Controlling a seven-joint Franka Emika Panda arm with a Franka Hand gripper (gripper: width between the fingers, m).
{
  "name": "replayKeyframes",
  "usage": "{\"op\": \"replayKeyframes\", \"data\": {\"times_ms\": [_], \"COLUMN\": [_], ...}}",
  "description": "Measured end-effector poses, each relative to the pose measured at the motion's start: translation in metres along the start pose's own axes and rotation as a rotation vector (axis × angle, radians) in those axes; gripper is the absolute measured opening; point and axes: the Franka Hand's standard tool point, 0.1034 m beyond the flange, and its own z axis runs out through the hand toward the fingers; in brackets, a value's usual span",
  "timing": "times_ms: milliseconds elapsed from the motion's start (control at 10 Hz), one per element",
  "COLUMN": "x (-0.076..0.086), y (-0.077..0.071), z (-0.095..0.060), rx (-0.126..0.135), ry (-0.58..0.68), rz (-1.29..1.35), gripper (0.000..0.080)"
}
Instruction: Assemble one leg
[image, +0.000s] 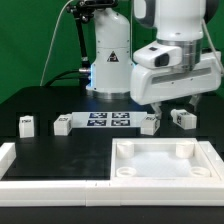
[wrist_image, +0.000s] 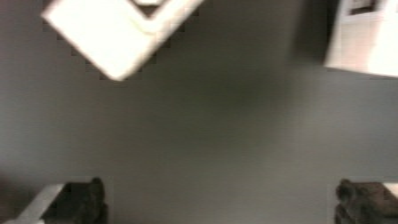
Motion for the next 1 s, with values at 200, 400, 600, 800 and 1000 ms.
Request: {"op": "replayKeyframes", "data": {"times_ms": [200,400,600,800,1000], "x": [0.009,0.007,0.005,-0.018,-0.025], "y": [-0.017,-0.015,-0.018,-0.051,-0.067], "z": [-0.009,-0.007,-0.005,0.010,0.014], "rx": [0.000,0.001,0.001,0.003,0.001], "ry": [-0.010,-0.009,-0.006,-0.010,-0.016], "rz": [0.005,-0.002,0.008,0.073,0.037], "gripper": [0.0649,0.0649,0.0649,0.0649,0.0649]}}
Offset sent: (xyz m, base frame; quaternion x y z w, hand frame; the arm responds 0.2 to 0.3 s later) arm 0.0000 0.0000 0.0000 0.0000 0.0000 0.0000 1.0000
